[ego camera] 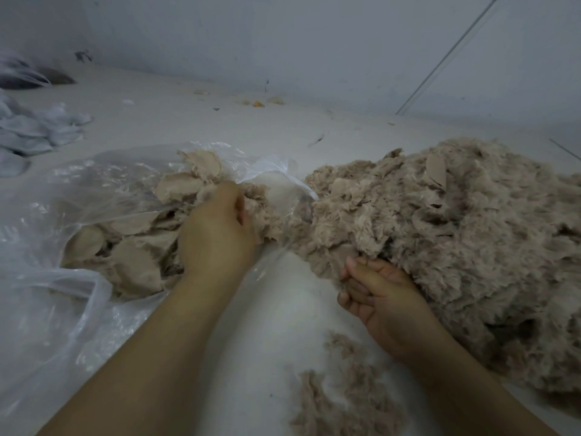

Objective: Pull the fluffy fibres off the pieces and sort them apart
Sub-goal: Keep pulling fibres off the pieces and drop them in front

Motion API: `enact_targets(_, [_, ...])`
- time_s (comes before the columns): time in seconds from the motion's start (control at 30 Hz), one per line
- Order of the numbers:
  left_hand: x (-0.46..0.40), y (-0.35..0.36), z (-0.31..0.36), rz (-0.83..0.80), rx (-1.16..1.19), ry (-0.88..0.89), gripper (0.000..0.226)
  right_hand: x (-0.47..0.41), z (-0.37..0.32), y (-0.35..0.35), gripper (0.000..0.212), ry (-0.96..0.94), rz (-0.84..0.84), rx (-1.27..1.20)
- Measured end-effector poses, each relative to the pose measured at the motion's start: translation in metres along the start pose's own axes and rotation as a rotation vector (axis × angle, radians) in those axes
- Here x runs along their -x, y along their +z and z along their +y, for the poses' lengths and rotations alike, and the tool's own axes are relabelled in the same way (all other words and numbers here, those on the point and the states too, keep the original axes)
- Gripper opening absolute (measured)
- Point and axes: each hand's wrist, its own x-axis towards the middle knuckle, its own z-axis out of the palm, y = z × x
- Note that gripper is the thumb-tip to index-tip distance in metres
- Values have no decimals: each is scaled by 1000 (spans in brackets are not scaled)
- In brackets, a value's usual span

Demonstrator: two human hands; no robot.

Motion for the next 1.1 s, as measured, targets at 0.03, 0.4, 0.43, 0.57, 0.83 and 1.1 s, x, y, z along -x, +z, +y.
enact_targets(0.03, [-2, 0, -3, -111, -216, 18, 6, 0, 0, 0, 10, -2, 0, 4])
enact_targets(0.4, [25, 12, 31, -219, 70, 293, 17, 1, -1, 1, 9, 4, -15, 20])
enact_targets(0.43, [31, 17, 36, -319, 224, 246, 27, 1, -1, 2, 9, 4, -21, 20])
enact_targets(0.57, [38, 35, 41, -429, 350, 189, 28, 2, -2, 3, 11, 4, -25, 35])
enact_targets(0.83, [26, 40, 32, -523, 91, 184, 61, 3, -3, 4, 12, 2, -13, 38])
enact_targets(1.1, [36, 39, 29, -475, 365, 2, 17, 4, -4, 6, 11, 14, -19, 58])
